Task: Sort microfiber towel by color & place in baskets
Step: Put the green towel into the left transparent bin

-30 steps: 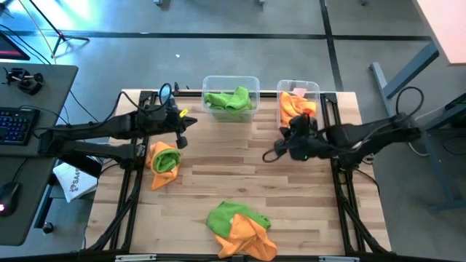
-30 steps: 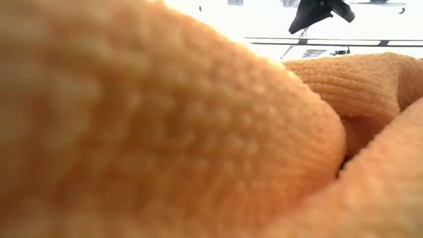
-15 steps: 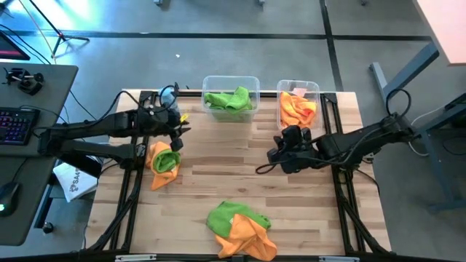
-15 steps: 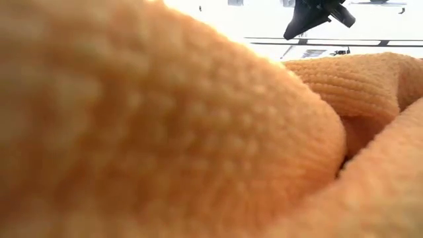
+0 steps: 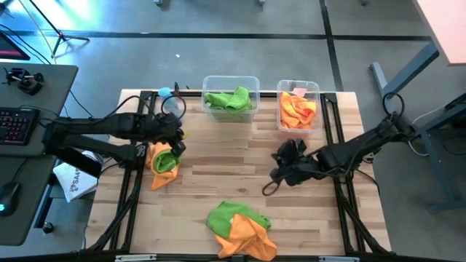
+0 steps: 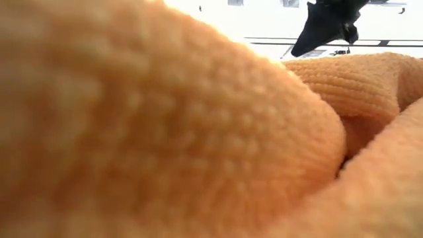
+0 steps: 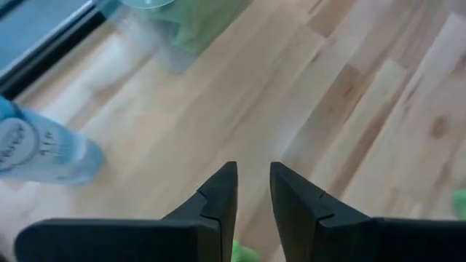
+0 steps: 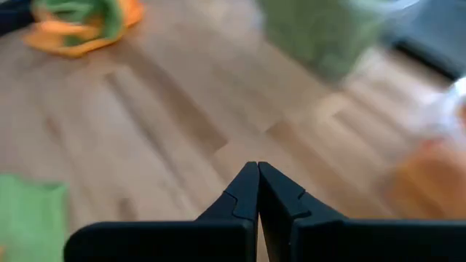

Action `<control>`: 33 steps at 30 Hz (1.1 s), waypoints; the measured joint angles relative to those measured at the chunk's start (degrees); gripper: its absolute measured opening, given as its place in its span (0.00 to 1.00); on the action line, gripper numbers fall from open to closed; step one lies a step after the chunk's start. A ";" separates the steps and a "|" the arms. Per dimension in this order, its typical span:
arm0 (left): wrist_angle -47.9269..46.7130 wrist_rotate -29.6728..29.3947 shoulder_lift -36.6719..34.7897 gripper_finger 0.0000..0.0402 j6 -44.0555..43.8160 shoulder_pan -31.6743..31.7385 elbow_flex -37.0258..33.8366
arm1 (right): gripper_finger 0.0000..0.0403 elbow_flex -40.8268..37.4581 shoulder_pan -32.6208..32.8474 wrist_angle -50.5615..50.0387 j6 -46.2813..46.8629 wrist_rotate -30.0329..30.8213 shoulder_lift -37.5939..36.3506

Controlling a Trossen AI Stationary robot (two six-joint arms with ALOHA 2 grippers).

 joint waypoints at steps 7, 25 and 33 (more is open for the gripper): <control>-3.92 -0.16 6.99 0.13 -10.30 -2.63 6.35 | 0.00 -11.34 4.12 15.33 -4.70 -2.75 -7.34; -20.02 12.27 25.45 0.09 -31.32 -8.38 12.37 | 0.00 -21.84 5.80 19.88 -12.55 -5.69 -24.64; -20.80 12.37 30.15 0.11 -32.08 -8.38 12.38 | 0.00 -21.84 5.80 19.84 -15.27 -8.53 -24.64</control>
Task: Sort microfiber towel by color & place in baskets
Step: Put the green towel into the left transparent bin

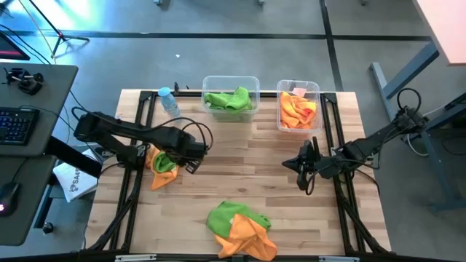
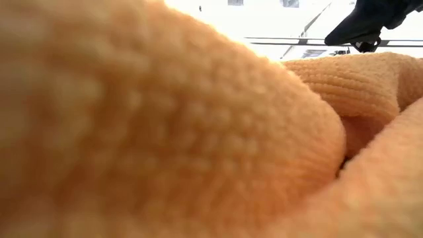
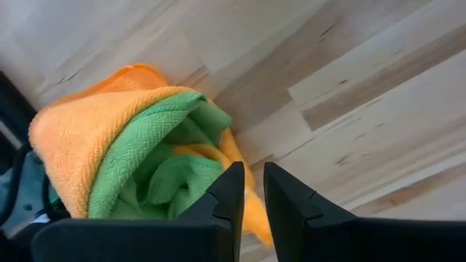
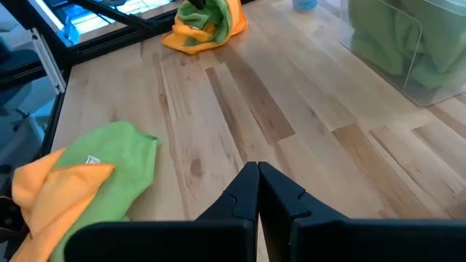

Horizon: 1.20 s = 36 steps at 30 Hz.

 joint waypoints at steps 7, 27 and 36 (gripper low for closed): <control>-6.78 0.00 3.92 0.21 0.09 0.00 -0.01 | 0.00 0.00 0.00 0.00 -0.22 -1.12 0.01; -6.62 1.73 11.86 0.26 1.30 -3.94 -7.21 | 0.00 0.00 -0.07 -0.53 -1.51 -1.20 0.02; -7.13 1.39 6.72 0.02 -2.44 -6.03 -4.99 | 0.00 0.00 -0.07 -0.97 -1.51 -1.12 0.04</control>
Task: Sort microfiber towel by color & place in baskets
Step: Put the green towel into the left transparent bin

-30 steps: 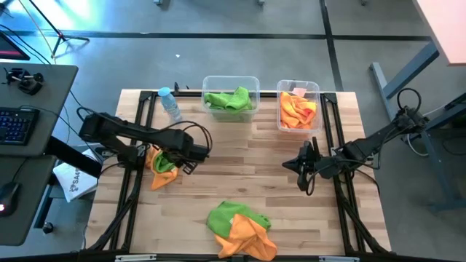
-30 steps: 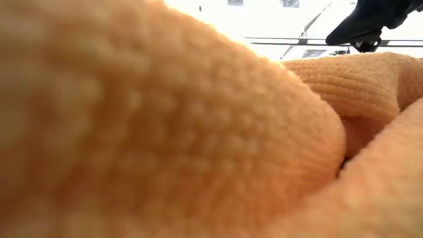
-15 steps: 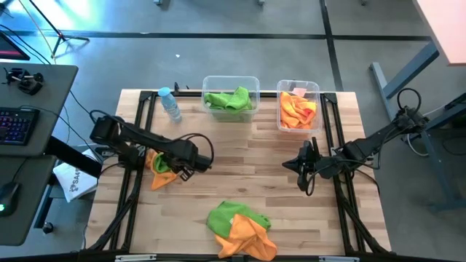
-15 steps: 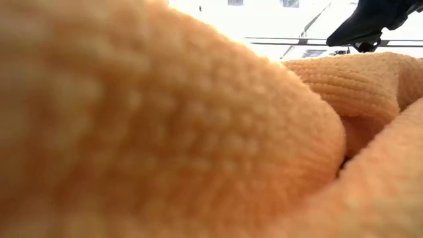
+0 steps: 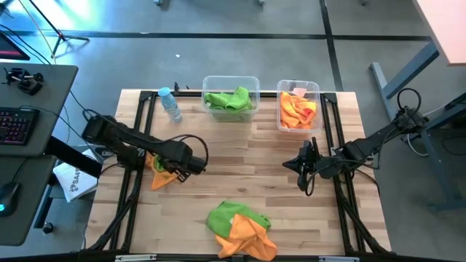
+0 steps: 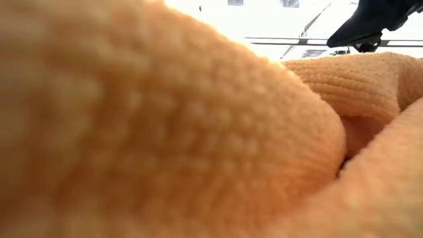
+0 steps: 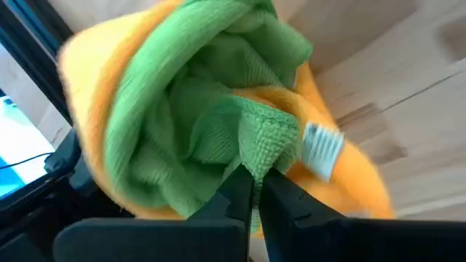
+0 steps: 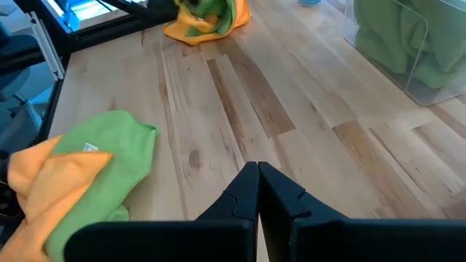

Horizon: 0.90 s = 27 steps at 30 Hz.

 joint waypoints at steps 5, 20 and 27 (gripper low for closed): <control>-7.77 -3.84 -6.00 0.01 -5.53 -1.97 5.52 | 0.00 0.00 0.00 -0.73 0.00 0.12 0.00; -8.25 -24.02 -22.96 0.00 -11.53 -6.40 25.29 | 0.00 0.00 0.00 -1.19 0.02 0.60 0.00; -8.00 -30.57 -24.44 0.00 -7.97 -7.62 29.60 | 0.00 0.00 0.00 -1.17 0.98 0.60 0.00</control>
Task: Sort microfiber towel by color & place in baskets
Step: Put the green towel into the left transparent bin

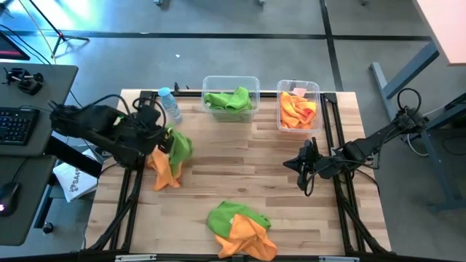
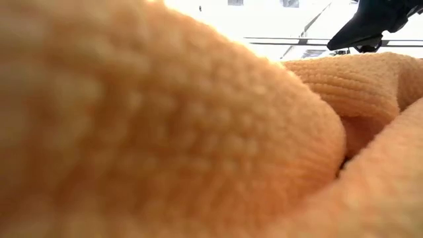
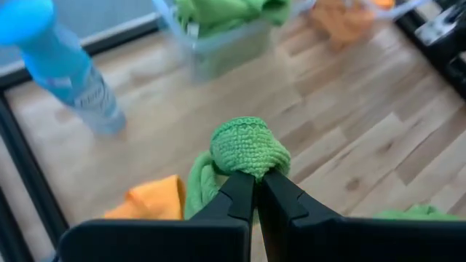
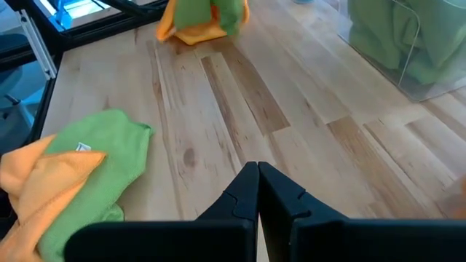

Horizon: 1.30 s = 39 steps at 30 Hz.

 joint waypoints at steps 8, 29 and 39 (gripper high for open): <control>0.11 -7.63 0.04 0.00 5.41 -0.12 4.27 | 0.00 0.00 0.00 0.02 0.57 0.36 0.00; 46.36 -19.96 0.24 0.00 78.61 12.76 12.15 | 0.00 0.00 -0.04 1.60 13.56 13.93 0.07; 63.46 8.66 5.99 0.00 91.69 32.76 12.19 | 0.00 0.00 -0.04 7.88 13.66 17.79 0.11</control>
